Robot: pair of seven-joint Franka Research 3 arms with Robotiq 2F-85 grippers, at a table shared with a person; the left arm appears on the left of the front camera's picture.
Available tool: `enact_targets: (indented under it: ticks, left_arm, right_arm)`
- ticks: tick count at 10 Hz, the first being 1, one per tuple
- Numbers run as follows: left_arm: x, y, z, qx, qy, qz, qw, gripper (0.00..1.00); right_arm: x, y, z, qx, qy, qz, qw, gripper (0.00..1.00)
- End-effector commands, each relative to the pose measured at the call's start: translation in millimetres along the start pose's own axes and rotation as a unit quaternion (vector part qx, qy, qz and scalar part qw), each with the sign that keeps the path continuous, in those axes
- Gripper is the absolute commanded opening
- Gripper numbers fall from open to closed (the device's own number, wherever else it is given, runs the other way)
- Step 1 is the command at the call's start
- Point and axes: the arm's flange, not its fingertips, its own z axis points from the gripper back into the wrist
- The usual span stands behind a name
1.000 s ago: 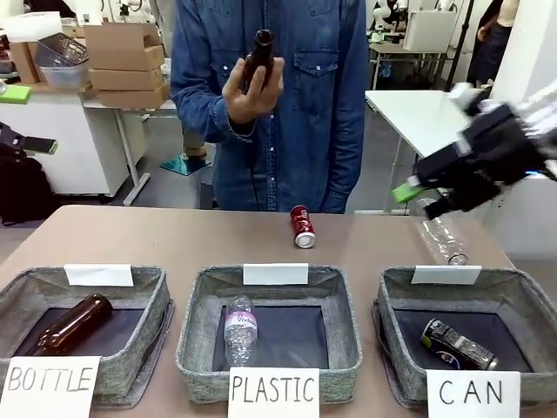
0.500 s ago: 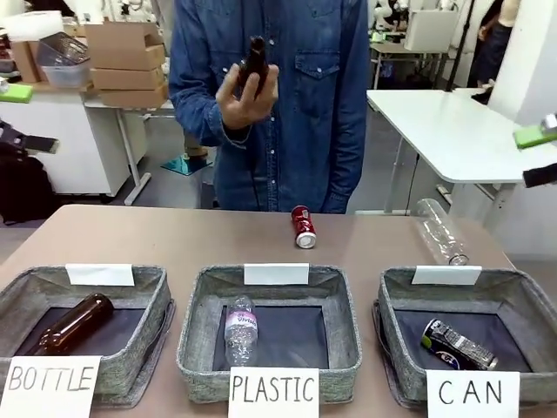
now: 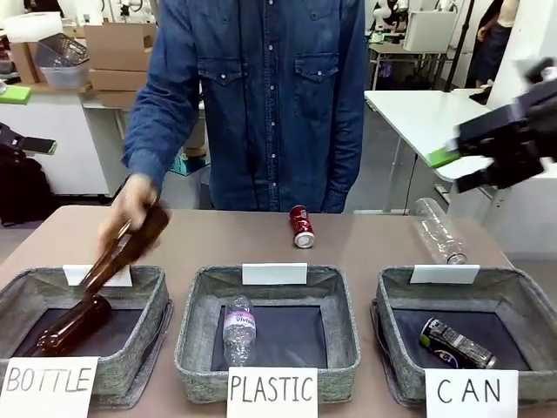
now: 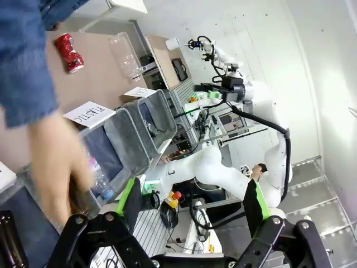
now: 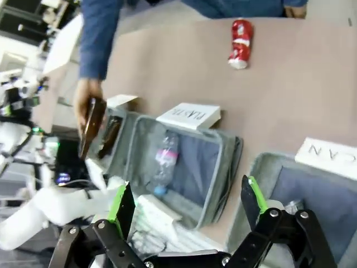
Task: Sort the can waste into the basket.
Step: Pick up the can waste from the table and place it in the right Fabric basket.
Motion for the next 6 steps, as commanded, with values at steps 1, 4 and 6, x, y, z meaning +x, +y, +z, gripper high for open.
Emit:
enact_targets:
  ticks: [1, 4, 6]
  left_arm:
    - [1, -5, -1, -0.01, -0.005, 0.002, 1.0, 0.96]
    - [1, -5, -1, -0.01, -0.005, 0.002, 1.0, 0.96]
    - [1, -5, -1, -0.01, -0.005, 0.002, 1.0, 0.96]
  right_arm:
    - [29, 4, -84, -0.051, 0.004, 0.005, 0.999, 1.0]
    - [58, 17, -211, -0.09, 0.03, 0.015, 0.995, 1.0]
    - [67, 2, -249, -0.026, 0.06, -0.016, 0.998, 1.0]
